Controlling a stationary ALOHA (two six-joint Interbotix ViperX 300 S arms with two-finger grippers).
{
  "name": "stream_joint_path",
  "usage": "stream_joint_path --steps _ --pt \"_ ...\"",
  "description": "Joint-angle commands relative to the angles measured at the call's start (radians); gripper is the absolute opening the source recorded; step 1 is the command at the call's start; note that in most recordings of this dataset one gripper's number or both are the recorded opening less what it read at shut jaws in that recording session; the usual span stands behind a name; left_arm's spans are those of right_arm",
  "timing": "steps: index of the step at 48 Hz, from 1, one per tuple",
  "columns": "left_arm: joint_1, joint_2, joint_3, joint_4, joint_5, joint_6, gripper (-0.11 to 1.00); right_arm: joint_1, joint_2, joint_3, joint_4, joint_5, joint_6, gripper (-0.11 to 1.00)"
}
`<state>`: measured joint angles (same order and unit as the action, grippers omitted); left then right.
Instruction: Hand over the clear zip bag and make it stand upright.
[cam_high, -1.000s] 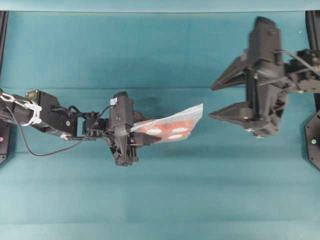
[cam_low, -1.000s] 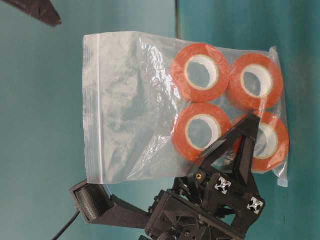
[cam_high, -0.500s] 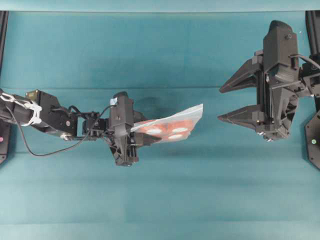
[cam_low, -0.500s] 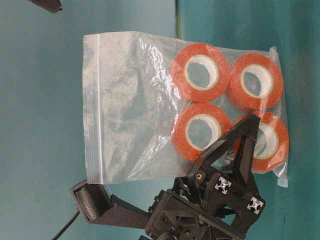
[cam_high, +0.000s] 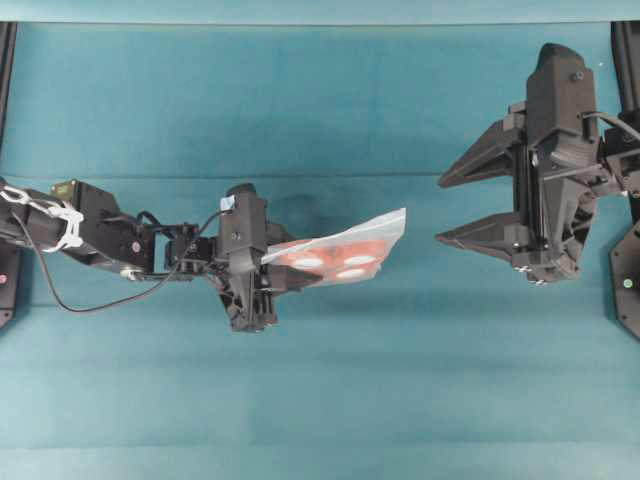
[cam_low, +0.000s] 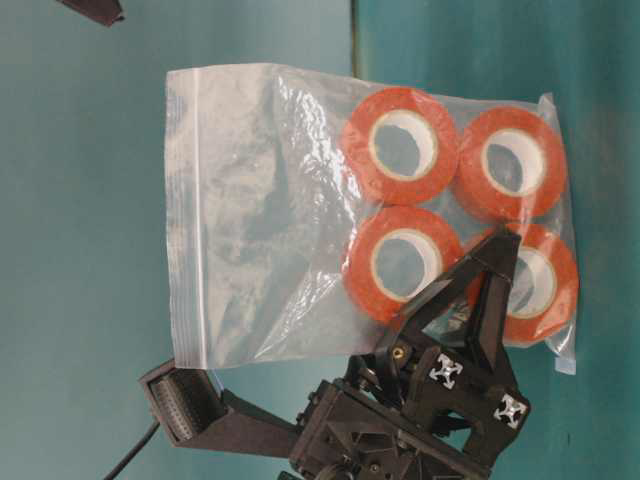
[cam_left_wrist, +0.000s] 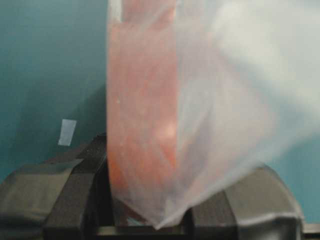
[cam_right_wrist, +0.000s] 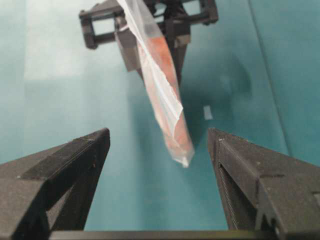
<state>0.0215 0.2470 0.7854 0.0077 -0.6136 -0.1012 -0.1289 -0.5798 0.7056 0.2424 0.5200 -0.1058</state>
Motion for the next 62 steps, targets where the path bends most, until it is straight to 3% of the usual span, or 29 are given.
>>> stream_joint_path --steps 1,62 --pt "-0.003 -0.014 -0.005 0.000 -0.003 0.002 0.25 0.003 -0.009 -0.009 -0.002 -0.011 -0.008 0.87" --pt "-0.003 -0.014 -0.003 0.000 -0.003 0.002 0.25 0.005 -0.008 0.006 -0.002 -0.044 -0.006 0.86"
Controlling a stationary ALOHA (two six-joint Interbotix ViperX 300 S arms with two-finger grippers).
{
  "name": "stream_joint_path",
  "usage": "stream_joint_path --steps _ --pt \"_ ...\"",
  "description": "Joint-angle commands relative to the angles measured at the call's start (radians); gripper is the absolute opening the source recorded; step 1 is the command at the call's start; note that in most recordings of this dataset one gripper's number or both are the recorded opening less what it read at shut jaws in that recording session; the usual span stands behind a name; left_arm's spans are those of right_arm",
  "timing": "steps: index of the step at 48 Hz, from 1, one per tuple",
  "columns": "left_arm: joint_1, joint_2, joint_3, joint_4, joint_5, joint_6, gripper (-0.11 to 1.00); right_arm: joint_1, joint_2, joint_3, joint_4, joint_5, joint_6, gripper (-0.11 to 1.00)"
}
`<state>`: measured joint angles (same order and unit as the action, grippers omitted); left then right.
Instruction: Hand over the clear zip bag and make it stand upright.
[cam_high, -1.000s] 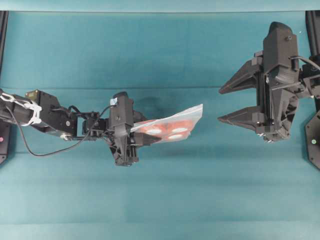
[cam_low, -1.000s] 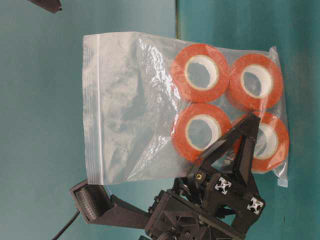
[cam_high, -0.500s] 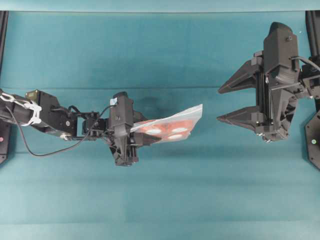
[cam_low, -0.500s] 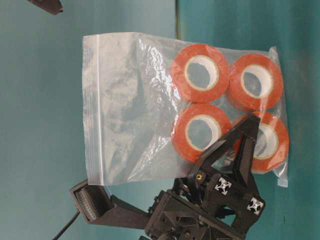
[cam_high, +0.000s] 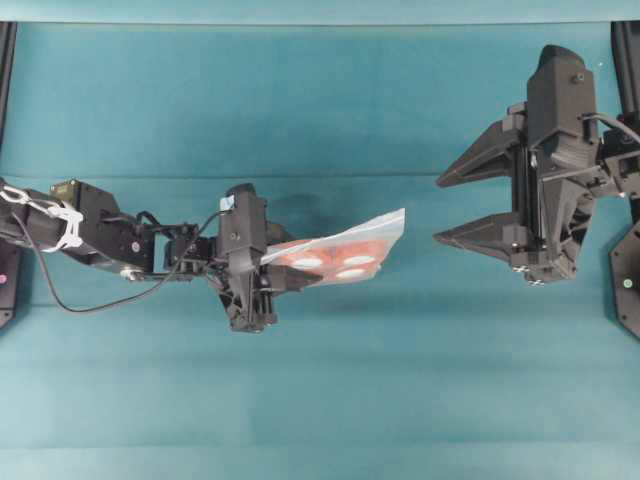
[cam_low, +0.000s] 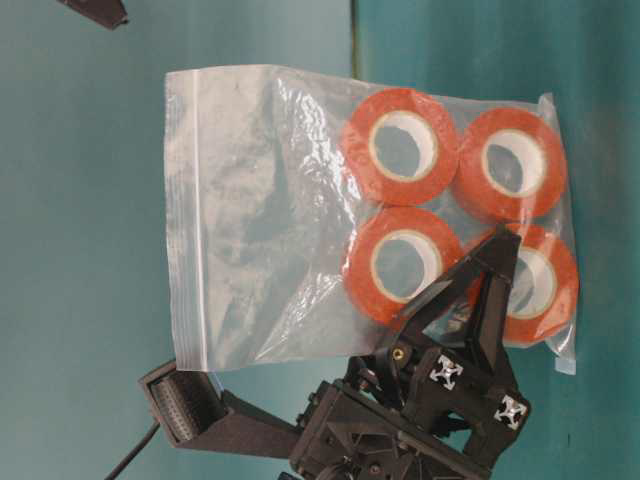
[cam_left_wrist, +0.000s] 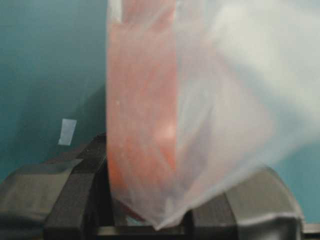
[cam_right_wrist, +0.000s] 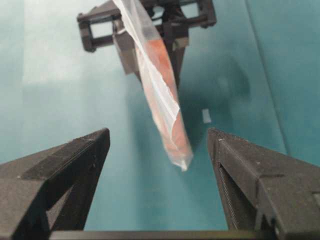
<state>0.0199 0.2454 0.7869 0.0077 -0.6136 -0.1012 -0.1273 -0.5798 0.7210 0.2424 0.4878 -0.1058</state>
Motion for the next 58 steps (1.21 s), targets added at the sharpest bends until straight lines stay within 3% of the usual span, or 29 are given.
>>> stream_joint_path --steps 1,58 --pt "-0.002 -0.011 -0.005 0.000 -0.003 0.002 0.25 0.003 -0.008 -0.009 -0.002 -0.012 -0.006 0.86" --pt "-0.003 -0.012 -0.005 0.000 -0.003 0.002 0.25 0.023 -0.005 0.017 -0.002 -0.080 0.003 0.86"
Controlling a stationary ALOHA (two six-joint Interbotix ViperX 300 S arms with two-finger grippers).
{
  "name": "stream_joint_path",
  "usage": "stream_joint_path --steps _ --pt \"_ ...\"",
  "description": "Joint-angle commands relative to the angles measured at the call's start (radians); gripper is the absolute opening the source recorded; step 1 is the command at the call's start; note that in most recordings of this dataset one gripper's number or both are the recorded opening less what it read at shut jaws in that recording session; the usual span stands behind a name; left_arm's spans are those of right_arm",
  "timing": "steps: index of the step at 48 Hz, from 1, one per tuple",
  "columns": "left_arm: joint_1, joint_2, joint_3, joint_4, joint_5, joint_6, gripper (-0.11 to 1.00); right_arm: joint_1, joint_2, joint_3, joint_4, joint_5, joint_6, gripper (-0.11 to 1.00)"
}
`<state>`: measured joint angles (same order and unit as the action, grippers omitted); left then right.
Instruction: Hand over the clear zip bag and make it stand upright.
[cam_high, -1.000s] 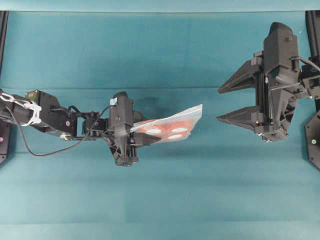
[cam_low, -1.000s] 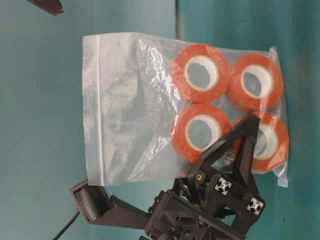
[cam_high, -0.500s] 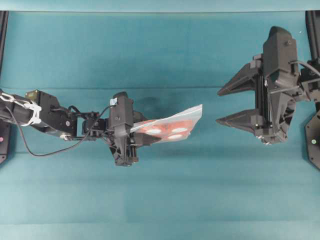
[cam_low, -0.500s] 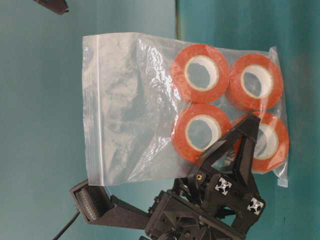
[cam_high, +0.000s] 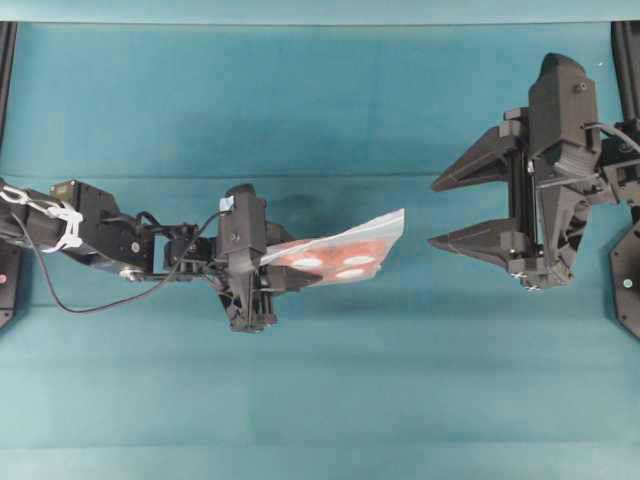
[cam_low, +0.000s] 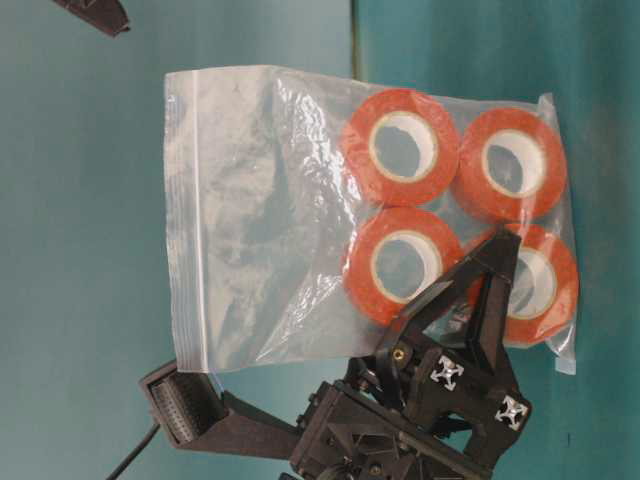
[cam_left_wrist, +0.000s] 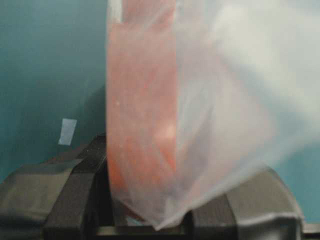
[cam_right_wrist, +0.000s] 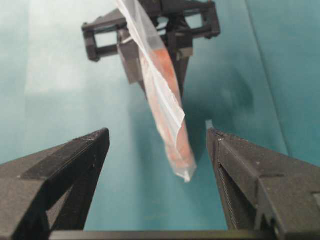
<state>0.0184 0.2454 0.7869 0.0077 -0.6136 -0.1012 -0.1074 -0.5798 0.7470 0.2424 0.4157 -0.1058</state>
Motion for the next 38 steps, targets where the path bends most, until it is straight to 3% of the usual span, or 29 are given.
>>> stream_joint_path --steps 1,38 --pt "-0.002 -0.012 -0.005 0.002 -0.003 0.002 0.25 0.003 -0.005 -0.009 -0.002 -0.009 0.003 0.86" --pt "-0.003 -0.012 -0.005 0.000 -0.003 0.002 0.25 0.014 0.002 -0.009 -0.002 -0.012 0.003 0.86"
